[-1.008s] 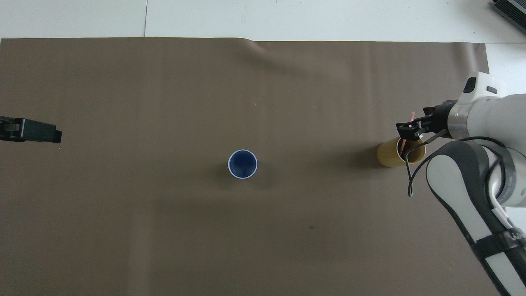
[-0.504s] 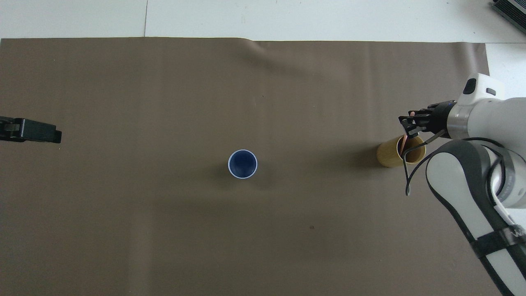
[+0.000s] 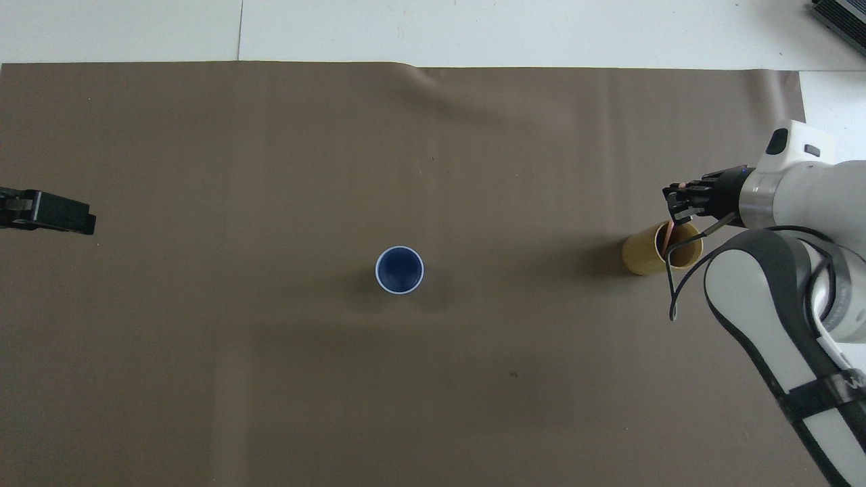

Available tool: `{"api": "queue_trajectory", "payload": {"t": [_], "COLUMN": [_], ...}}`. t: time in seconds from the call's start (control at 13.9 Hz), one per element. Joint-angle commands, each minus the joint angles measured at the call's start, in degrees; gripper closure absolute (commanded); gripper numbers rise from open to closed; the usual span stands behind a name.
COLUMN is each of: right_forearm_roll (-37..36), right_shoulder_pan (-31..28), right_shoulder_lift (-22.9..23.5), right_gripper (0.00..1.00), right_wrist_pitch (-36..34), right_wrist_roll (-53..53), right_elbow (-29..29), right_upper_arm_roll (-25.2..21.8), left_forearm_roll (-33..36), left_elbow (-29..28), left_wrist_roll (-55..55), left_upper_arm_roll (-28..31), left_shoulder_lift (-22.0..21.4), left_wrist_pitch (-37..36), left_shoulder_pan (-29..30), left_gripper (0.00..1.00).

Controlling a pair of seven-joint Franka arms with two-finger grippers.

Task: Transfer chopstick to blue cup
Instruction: 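Lift the pink straw out of the yellow cup with the right gripper, then carry the straw with the right gripper over the blue cup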

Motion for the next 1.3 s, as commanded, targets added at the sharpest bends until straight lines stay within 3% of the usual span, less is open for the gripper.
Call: {"api": "queue_trajectory", "payload": {"t": [0.0,0.36,0.58,0.86,1.22], "right_forearm_roll": [3.95,4.04,5.96,6.06,4.22], "right_shoulder_pan": [-0.53,-0.62,-0.62,-0.53,1.83], "right_shoulder_lift": [0.20,-1.47,-4.36,-7.97,-8.94], "right_gripper": [1.00,1.00,1.00,1.00,1.00], "right_wrist_pitch": [0.65,-2.33,-7.68,-15.59,-15.53], "right_wrist_roll": [-2.11,-1.84,-1.40,4.38,15.35], "right_elbow": [0.23,2.25,4.96,9.89,10.95], "right_upper_arm_roll": [0.21,0.12,-0.31,-0.58,3.72], "left_forearm_roll": [1.29,0.94,0.94,0.94,0.94], "left_elbow": [-0.29,-0.39,-0.39,-0.39,-0.39], "left_wrist_roll": [0.98,0.63,0.54,0.54,0.54], "left_upper_arm_roll": [-0.40,-0.48,-0.22,-0.31,-0.31], "left_shoulder_lift": [-0.56,-0.84,-0.84,-0.84,-0.84], "left_wrist_pitch": [-2.57,-2.31,-2.31,-2.31,-2.31], "left_shoulder_pan": [0.19,0.45,1.07,0.98,0.98], "left_gripper": [0.00,0.00,0.00,0.00,0.00]}}
